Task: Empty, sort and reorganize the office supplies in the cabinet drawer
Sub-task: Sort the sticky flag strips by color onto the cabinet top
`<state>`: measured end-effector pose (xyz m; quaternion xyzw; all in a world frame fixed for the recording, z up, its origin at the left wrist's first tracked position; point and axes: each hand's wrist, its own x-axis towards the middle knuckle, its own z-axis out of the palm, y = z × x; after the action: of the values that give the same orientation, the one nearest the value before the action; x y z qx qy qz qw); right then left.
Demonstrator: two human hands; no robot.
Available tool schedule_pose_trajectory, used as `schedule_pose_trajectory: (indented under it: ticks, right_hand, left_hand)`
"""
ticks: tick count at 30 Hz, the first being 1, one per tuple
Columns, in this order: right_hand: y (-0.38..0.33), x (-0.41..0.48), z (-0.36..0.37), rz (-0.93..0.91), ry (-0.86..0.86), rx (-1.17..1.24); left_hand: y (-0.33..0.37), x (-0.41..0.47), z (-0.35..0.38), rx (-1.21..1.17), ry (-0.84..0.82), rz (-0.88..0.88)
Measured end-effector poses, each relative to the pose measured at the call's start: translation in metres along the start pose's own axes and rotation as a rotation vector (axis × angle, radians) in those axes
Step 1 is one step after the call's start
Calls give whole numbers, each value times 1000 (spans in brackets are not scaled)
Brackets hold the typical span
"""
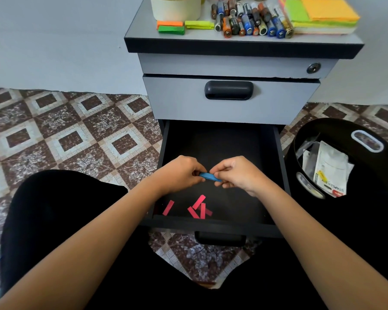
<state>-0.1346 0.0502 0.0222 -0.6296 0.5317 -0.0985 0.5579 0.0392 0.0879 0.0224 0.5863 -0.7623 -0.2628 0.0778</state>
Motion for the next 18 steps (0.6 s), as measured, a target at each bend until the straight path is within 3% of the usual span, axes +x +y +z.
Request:
schedule_pose_trajectory:
  ticks: [5, 12, 18]
  right_hand:
    - [0, -1, 0, -75, 23, -164]
    - [-2, -7, 5, -226, 82, -604]
    - [0, -7, 5, -262, 99, -663]
  left_hand:
    - [-2, 0, -1, 13, 17, 0]
    - [-4, 0, 0, -11, 37, -11]
    - [-1, -1, 3, -37, 48, -16]
